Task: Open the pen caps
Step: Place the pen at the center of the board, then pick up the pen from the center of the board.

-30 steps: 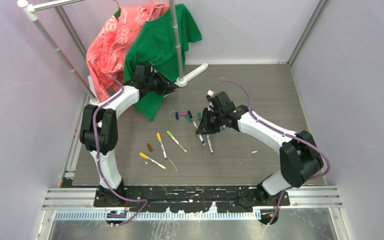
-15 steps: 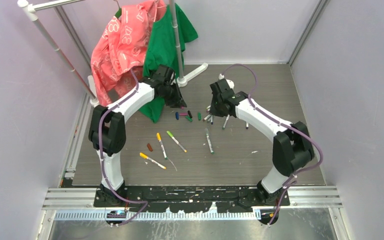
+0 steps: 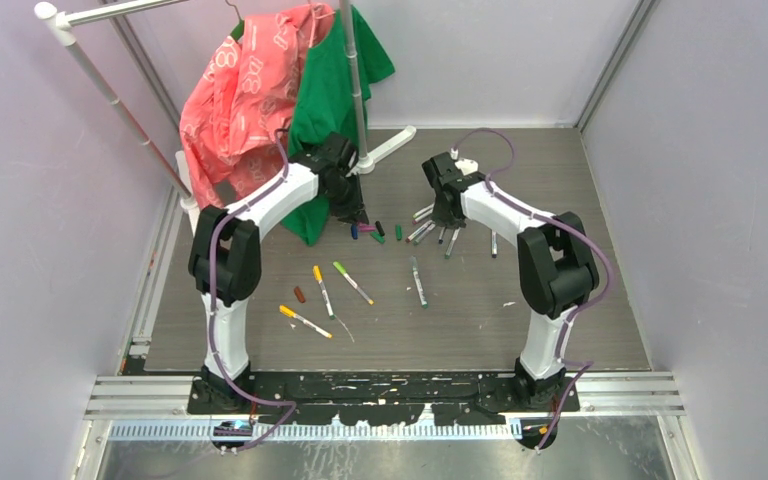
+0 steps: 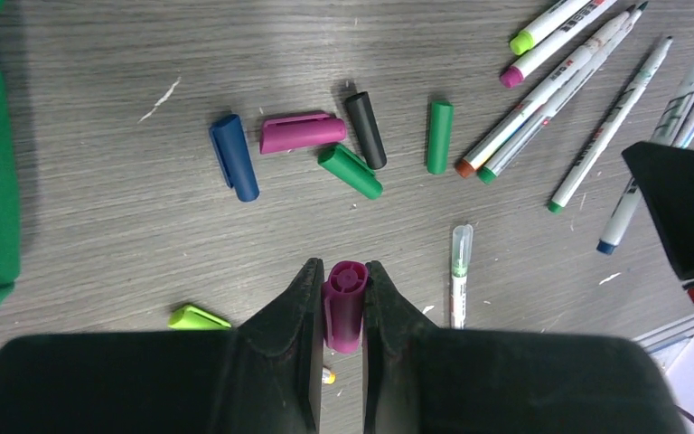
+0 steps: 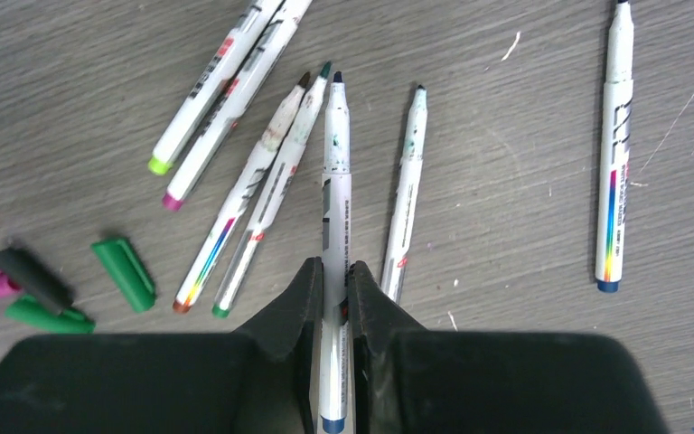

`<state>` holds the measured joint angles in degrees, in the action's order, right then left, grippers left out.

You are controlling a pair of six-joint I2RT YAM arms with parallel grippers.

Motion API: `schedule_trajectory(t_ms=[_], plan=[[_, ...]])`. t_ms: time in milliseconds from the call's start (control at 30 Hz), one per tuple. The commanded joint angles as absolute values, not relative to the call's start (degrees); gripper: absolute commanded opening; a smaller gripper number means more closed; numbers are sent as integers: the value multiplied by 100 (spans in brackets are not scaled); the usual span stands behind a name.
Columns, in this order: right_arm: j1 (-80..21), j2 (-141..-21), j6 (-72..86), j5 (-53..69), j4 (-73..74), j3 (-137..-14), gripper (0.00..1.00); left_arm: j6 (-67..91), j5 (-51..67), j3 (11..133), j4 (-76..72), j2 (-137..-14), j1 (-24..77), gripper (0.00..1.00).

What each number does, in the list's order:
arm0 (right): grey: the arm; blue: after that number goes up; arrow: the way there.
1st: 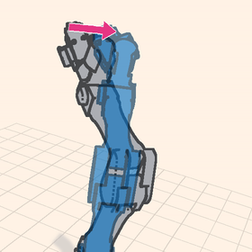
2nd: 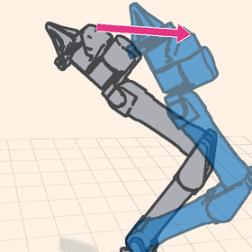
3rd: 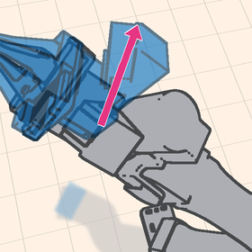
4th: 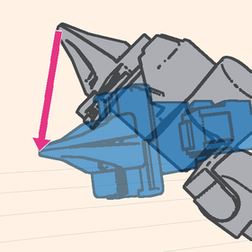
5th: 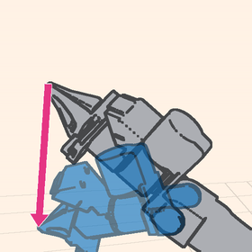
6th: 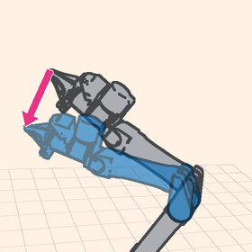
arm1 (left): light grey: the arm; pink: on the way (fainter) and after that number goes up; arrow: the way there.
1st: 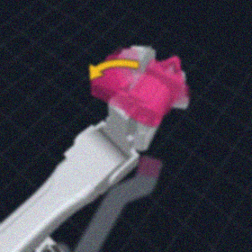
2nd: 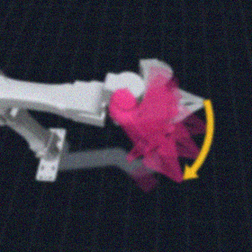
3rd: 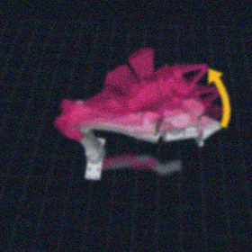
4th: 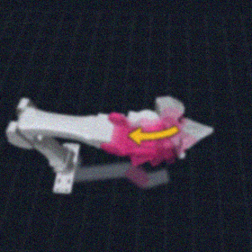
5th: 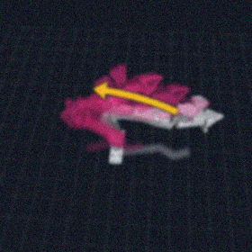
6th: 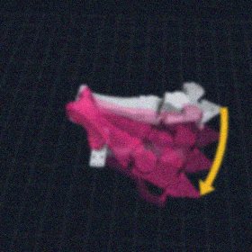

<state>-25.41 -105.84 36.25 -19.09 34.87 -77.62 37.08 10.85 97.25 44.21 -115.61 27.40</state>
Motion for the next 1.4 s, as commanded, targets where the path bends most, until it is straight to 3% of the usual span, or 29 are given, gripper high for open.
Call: schedule_trajectory(t_ms=[0,200,467,800,1367], plan=[[-2431,-10807,3709,-2283,3520,-8119,1,3496,972,10040,4613,-11714,2936,0],[-2343,-11127,3771,-2238,3533,-8296,3,3442,875,10027,4701,-11852,3066,0],[-2346,-11533,3788,-2113,3551,-8519,15,3414,681,9856,4737,-11953,3144,6],[-2342,-11496,3758,-2114,3590,-8483,41,3492,399,9812,4836,-12023,3155,18],[-2847,-10195,3045,-2140,3682,-8093,44,3723,241,10058,4945,-12061,3151,30]])
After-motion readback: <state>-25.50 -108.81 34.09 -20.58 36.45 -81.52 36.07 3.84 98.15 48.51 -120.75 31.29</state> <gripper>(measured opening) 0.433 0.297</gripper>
